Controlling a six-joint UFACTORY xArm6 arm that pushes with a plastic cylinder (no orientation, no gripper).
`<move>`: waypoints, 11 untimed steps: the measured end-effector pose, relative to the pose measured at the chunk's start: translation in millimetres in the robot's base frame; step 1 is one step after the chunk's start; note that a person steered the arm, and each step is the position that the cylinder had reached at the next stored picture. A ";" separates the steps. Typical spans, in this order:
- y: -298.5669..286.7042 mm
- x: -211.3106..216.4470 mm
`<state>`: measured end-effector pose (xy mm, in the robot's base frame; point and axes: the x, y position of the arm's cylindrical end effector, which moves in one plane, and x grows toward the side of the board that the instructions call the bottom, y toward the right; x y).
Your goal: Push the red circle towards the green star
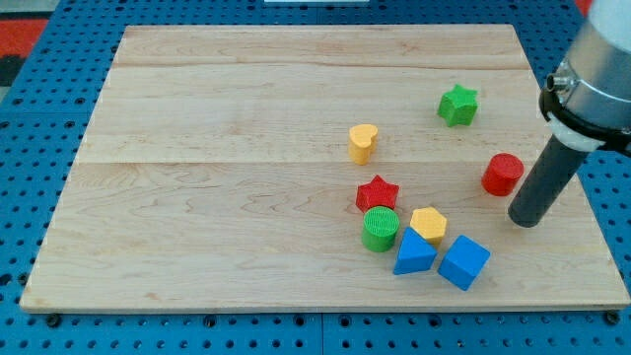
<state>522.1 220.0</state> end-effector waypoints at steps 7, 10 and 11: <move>-30.9 -34.1; -73.1 -32.9; -73.1 -60.1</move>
